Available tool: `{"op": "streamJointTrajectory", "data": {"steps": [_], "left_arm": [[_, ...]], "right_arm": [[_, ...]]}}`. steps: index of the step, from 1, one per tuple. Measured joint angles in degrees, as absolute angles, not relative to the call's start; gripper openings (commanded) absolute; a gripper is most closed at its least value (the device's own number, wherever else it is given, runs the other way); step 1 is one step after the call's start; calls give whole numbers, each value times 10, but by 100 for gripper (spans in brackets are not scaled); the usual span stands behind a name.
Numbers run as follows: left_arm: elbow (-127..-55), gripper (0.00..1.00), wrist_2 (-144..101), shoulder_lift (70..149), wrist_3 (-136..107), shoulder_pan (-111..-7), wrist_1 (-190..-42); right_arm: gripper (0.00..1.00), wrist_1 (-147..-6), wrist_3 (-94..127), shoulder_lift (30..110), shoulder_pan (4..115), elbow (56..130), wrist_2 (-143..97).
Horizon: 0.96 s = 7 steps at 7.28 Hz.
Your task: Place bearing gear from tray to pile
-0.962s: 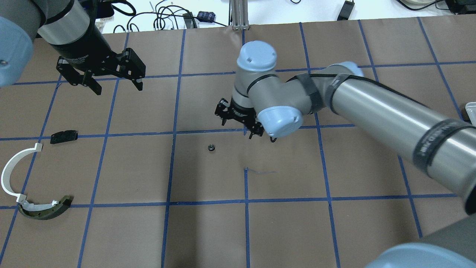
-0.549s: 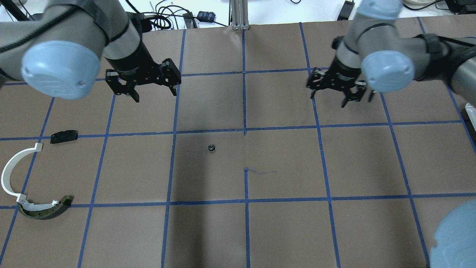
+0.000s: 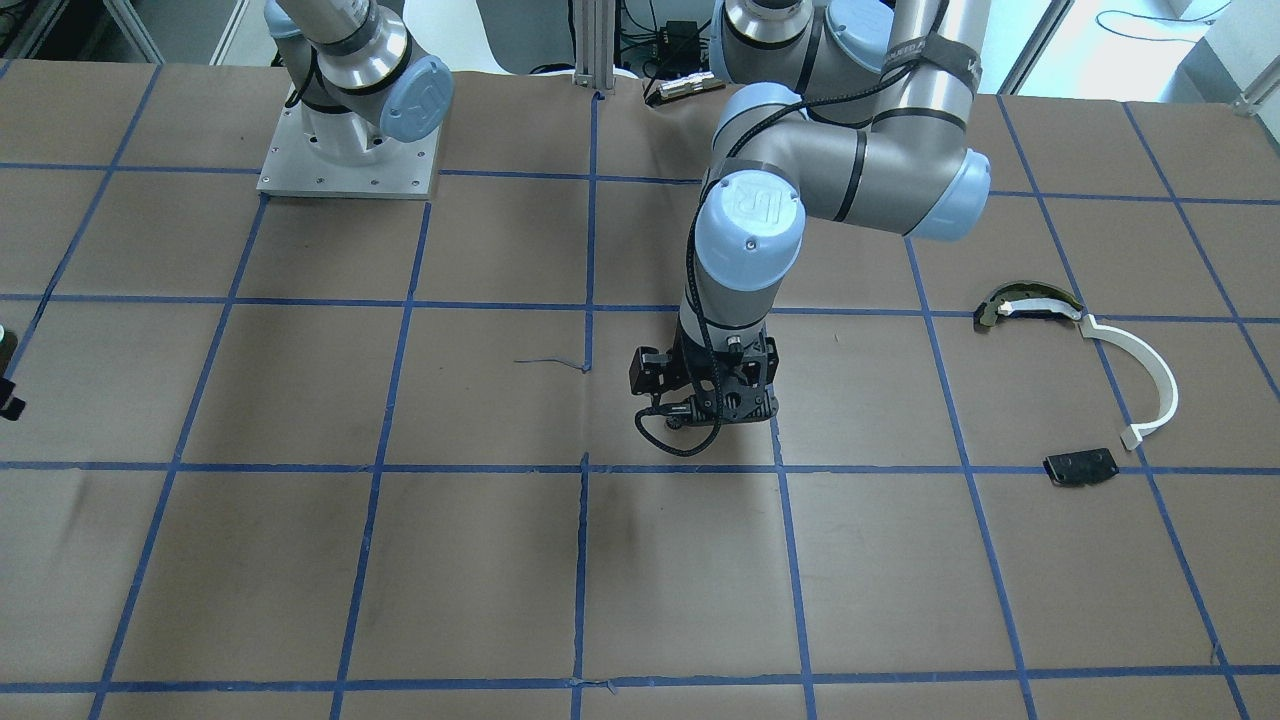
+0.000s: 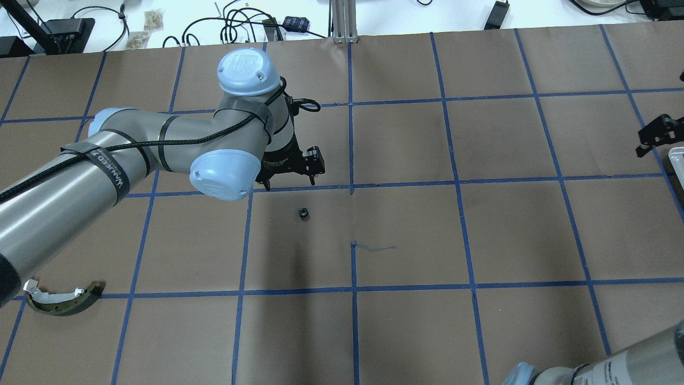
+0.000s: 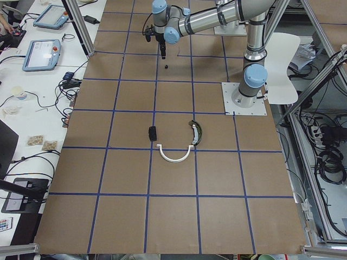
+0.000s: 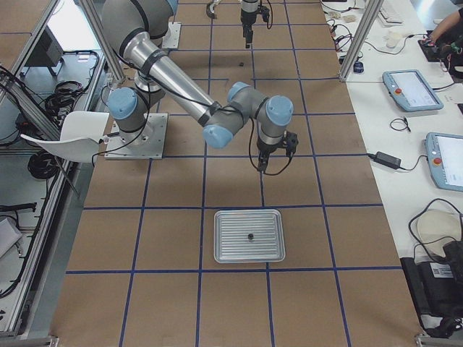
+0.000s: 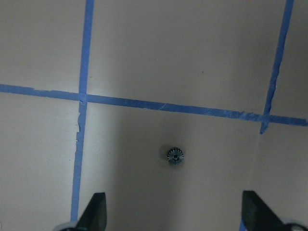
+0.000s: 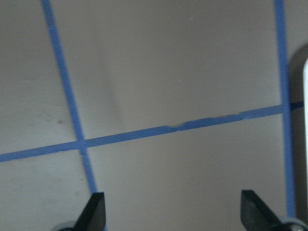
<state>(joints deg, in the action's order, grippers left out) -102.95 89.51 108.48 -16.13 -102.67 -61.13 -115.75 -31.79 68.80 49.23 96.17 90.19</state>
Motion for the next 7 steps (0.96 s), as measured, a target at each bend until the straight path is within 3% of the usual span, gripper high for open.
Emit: {"op": "streamJointTrajectory", "data": {"steps": [2, 7], "left_arm": [[-1032, 100, 901, 1121, -100, -1027, -586], [-1047, 100, 901, 1152, -93, -1028, -575]], "right_arm": [[98, -1249, -399, 632, 432, 953, 926], [82, -1304, -446, 567, 383, 923, 939]]}}
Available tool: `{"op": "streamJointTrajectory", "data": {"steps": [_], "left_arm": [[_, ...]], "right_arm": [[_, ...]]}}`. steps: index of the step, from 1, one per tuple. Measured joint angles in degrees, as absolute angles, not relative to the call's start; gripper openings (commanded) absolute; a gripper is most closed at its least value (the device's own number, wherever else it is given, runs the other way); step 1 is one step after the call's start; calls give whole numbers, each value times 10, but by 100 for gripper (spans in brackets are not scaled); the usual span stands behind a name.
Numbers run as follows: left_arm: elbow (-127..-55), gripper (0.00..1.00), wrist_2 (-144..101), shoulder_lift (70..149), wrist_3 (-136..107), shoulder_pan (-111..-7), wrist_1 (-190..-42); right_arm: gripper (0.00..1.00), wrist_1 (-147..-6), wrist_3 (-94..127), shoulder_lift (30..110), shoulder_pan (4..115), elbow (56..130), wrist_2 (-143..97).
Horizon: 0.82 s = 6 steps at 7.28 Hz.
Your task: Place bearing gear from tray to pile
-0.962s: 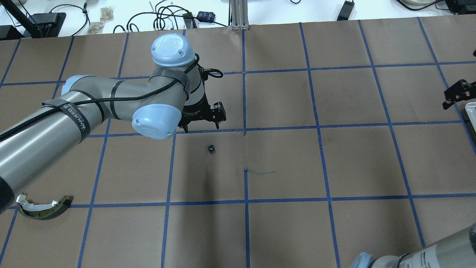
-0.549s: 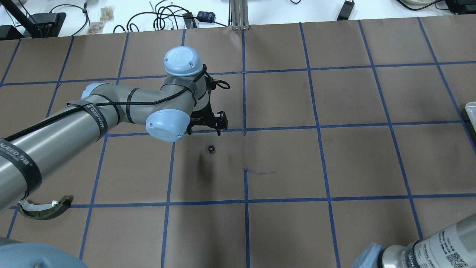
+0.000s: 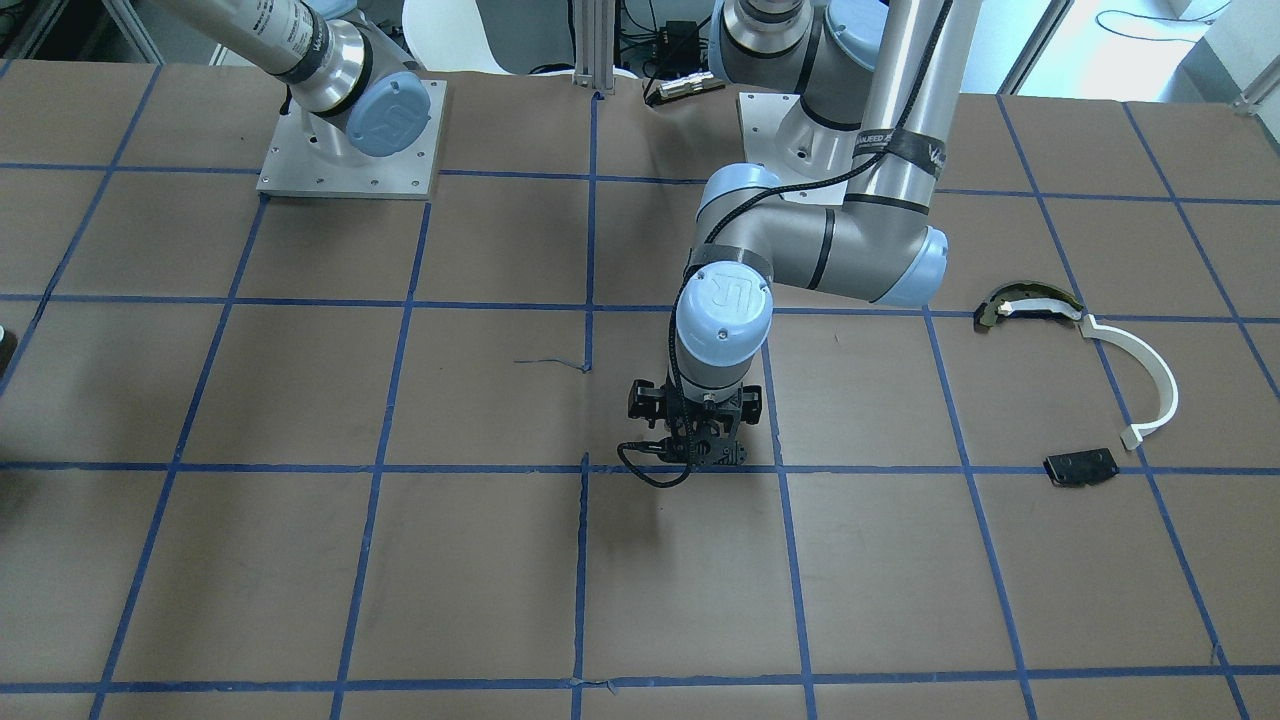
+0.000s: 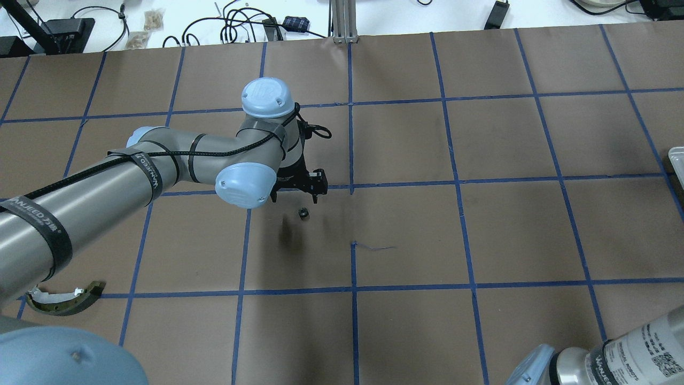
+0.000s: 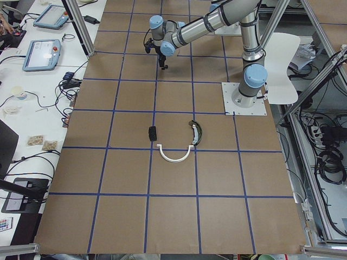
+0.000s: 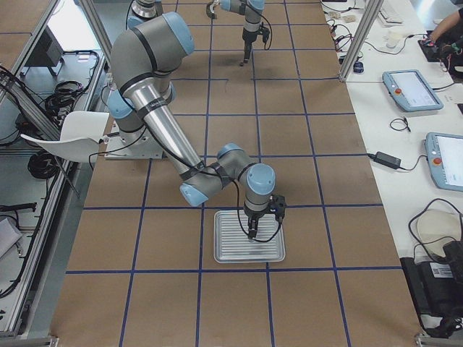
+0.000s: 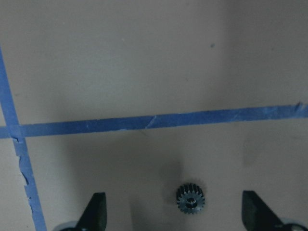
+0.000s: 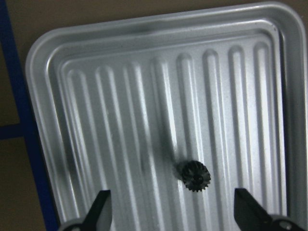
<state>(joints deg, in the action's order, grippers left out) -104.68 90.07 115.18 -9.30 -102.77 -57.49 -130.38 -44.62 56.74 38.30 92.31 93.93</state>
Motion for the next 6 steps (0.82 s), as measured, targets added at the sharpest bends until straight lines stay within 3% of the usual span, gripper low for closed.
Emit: {"op": "streamJointTrajectory", "data": {"steps": [1, 2, 4, 6], "left_arm": [[-1047, 100, 901, 1156, -96, -1029, -574], [-1047, 92, 902, 1160, -100, -1031, -574], [-1052, 46, 902, 1164, -104, -1034, -574], [-1054, 7, 900, 1165, -105, -1034, -573]], "right_arm": [[77, -1315, -444, 554, 383, 913, 940], [71, -1320, -442, 545, 382, 906, 940], [66, -1321, -439, 540, 382, 904, 941], [53, -1317, -437, 539, 382, 907, 943]]}}
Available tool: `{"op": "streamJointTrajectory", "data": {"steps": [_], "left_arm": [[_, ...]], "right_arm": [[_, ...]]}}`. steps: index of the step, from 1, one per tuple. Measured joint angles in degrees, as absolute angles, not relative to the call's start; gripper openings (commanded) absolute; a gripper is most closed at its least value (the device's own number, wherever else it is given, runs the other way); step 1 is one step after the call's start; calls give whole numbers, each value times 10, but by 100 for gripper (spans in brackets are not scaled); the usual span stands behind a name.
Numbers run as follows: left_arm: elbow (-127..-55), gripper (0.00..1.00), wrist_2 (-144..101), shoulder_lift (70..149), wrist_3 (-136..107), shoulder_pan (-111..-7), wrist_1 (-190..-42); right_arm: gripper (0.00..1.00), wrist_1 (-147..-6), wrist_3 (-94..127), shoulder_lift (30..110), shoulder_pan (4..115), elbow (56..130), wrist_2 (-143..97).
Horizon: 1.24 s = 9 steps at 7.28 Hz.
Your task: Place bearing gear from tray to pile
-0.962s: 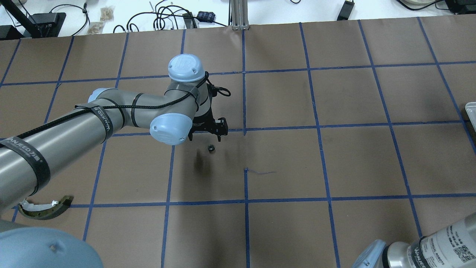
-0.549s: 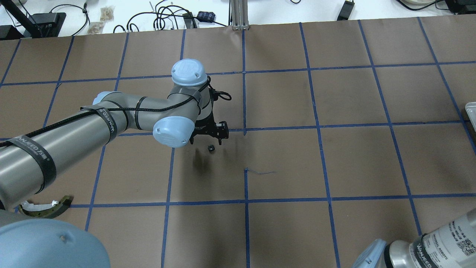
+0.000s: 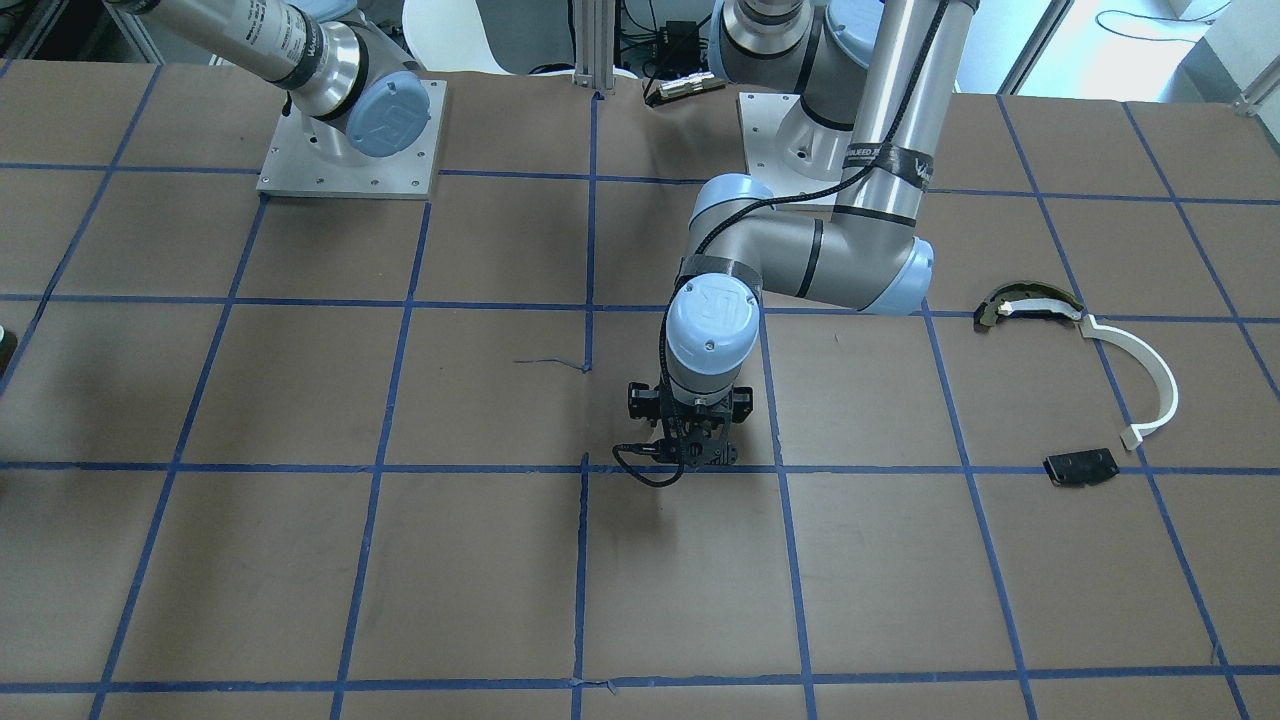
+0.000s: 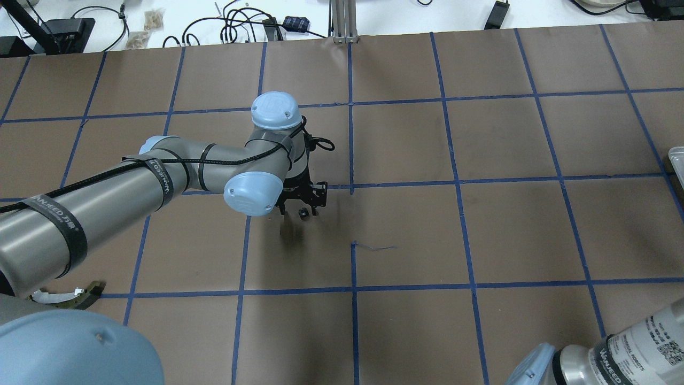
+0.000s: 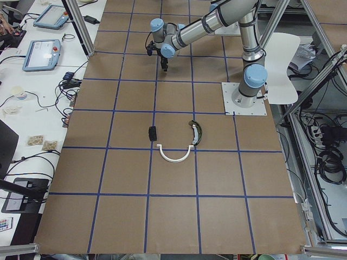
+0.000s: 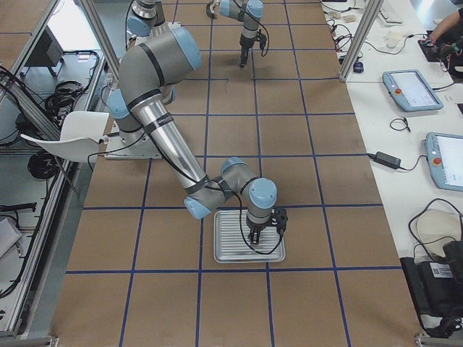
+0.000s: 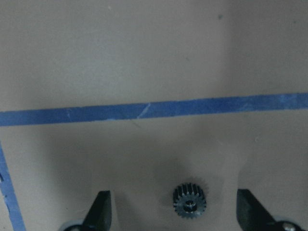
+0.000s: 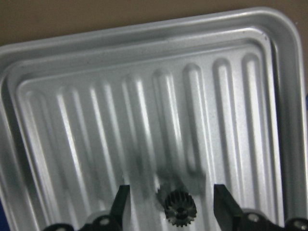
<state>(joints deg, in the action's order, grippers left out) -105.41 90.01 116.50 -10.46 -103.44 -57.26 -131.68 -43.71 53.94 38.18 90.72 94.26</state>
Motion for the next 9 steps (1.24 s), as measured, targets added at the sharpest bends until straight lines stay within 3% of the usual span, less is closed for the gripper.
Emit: {"op": "streamJointTrajectory", "data": {"steps": [1, 2, 3, 5, 9], "left_arm": [[-1053, 0, 900, 1165, -103, -1034, -572], [-1052, 0, 899, 1165, -100, -1034, -572], [-1048, 0, 900, 1164, -94, -1033, -572], [-1016, 0, 931, 1145, -31, -1007, -590], [-1003, 0, 973, 1089, 336, -713, -652]], "right_arm": [[33, -1316, -437, 540, 382, 908, 943], [11, -1316, -436, 540, 381, 908, 946], [0, -1315, -437, 541, 381, 908, 955], [0, -1309, -437, 541, 381, 907, 968], [0, -1225, -417, 597, 388, 901, 968]]}}
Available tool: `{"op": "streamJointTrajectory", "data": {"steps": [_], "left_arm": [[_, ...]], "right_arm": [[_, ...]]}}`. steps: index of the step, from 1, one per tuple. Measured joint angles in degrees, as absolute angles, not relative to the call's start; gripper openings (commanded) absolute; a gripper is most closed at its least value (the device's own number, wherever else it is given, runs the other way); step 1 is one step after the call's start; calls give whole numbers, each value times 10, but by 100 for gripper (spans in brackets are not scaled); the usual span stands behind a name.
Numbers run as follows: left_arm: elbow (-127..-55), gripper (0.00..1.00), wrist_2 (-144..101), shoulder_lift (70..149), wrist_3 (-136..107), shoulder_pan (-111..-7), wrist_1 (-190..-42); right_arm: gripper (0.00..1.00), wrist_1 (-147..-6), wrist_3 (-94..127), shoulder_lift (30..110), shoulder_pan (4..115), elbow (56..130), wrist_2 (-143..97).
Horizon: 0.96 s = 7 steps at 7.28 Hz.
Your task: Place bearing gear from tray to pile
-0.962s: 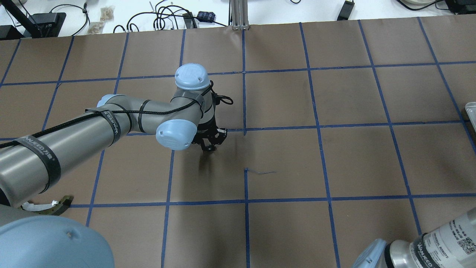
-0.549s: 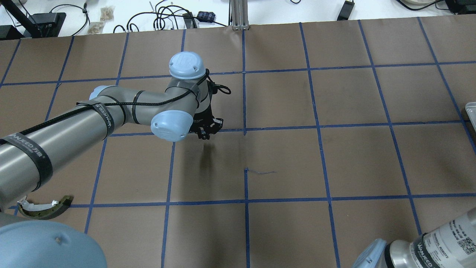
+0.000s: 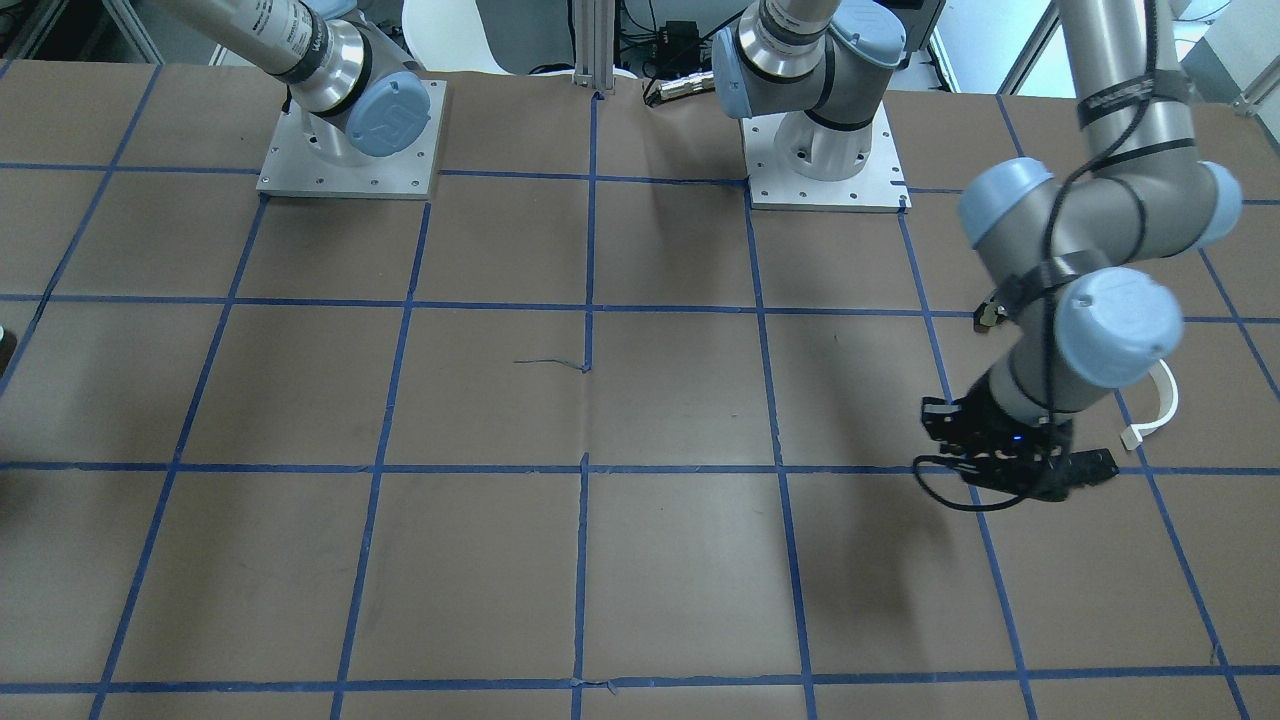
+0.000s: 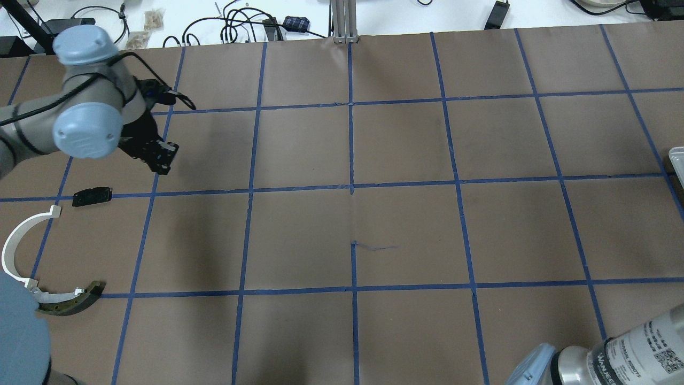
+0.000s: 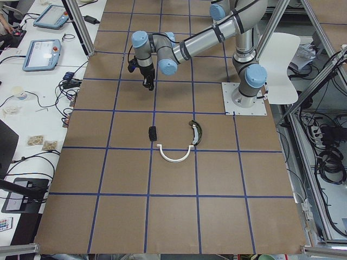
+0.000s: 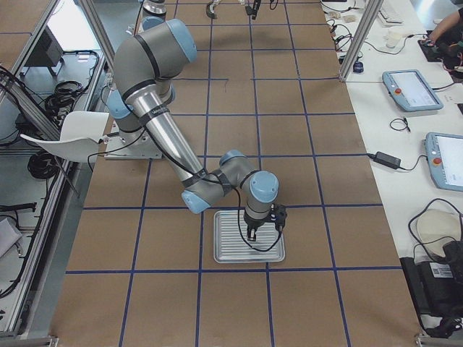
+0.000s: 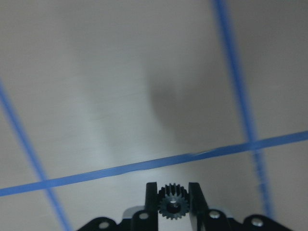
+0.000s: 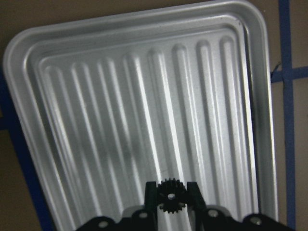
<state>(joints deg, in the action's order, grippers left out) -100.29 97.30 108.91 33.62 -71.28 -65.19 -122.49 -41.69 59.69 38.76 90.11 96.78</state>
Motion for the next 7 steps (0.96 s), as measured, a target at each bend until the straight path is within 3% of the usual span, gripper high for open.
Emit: {"op": "streamJointTrajectory", "data": {"steps": [2, 4, 6, 7], "left_arm": [[-1009, 0, 956, 1100, 438, -595, -642], [-1026, 0, 930, 1117, 478, -552, -636], [-1035, 81, 925, 1132, 493, -535, -621], [-1032, 87, 924, 1136, 495, -530, -616]], "right_arm": [[0, -1098, -311, 650, 441, 906, 943], [0, -1023, -137, 692, 554, 918, 887], [0, -1012, 86, 712, 696, 936, 821], [0, -1032, 207, 712, 775, 940, 799]]}}
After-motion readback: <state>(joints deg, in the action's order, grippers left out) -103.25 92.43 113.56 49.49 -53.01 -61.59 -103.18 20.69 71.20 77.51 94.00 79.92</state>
